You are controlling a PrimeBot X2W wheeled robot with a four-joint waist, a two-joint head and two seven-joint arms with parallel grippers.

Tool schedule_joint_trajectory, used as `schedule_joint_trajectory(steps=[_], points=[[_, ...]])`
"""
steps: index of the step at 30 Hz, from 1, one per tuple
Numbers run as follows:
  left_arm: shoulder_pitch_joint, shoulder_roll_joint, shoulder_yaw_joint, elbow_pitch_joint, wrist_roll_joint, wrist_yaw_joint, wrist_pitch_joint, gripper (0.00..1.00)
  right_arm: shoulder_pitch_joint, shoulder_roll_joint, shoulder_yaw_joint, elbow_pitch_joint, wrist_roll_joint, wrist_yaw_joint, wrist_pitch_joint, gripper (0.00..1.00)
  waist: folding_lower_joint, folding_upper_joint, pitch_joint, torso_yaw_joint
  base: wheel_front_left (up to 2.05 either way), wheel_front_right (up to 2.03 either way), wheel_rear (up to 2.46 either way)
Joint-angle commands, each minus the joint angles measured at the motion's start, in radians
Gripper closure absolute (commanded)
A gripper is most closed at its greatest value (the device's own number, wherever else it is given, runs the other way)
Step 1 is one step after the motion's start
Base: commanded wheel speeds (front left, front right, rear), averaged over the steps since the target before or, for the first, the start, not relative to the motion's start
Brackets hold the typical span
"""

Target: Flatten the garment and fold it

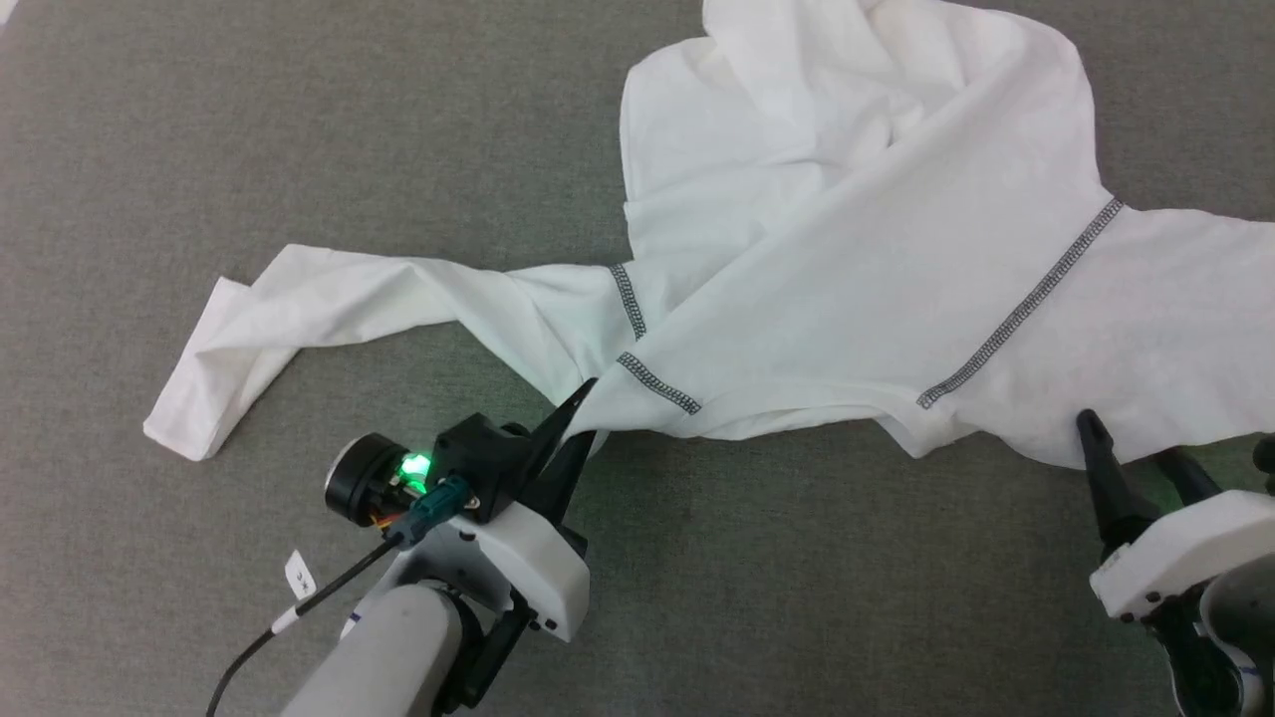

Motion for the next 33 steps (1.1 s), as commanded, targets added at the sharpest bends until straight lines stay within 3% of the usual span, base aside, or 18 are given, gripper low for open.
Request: schedule_joint_trajectory(steps=[1,9,10,11,12,22,27,33], points=[[-0.017,-0.002,-0.004,0.0,-0.001,-0.002,-0.001,1.0,-0.014,0.005,0.018,0.025,-0.003,-0.001,0.001,0.0,0.0001,0.0,0.008,0.009,0.0,0.0,0.0],[-0.03,-0.015,-0.016,0.013,-0.009,-0.006,-0.007,1.0,-0.086,0.005,0.064,0.079,-0.02,-0.001,-0.027,0.0,0.0001,0.0,0.028,0.028,0.0,0.0,0.0],[-0.031,-0.016,-0.016,0.016,-0.012,-0.006,-0.01,1.0,-0.099,0.005,0.069,0.084,-0.027,-0.001,-0.038,0.18,0.0001,0.0,0.03,0.029,0.0,0.0,0.0],[-0.033,-0.017,-0.014,0.018,-0.013,-0.005,-0.015,1.0,-0.112,0.005,0.068,0.086,-0.032,-0.001,-0.056,0.65,0.0001,0.0,0.031,0.031,0.0,0.0,0.0],[-0.034,-0.018,-0.011,0.02,-0.015,-0.003,-0.022,1.0,-0.124,0.005,0.066,0.089,-0.037,-0.001,-0.07,1.0,0.0001,0.0,0.031,0.032,0.0,0.0,0.0],[-0.034,-0.011,0.067,-0.046,-0.056,0.029,-0.112,1.0,-0.174,0.005,0.083,-0.022,-0.056,-0.001,-0.149,1.0,0.0001,0.0,-0.052,0.008,0.0,0.0,0.0],[-0.043,0.009,0.098,-0.133,-0.076,0.034,-0.107,1.0,-0.199,0.005,0.119,-0.12,-0.051,-0.001,-0.112,1.0,0.0001,0.0,-0.12,-0.018,0.0,0.0,0.0],[-0.115,0.043,0.128,-0.232,-0.095,0.03,-0.028,1.0,-0.288,0.005,0.171,-0.218,-0.038,-0.001,-0.028,1.0,0.0001,0.0,-0.19,-0.048,0.0,0.0,0.0]])
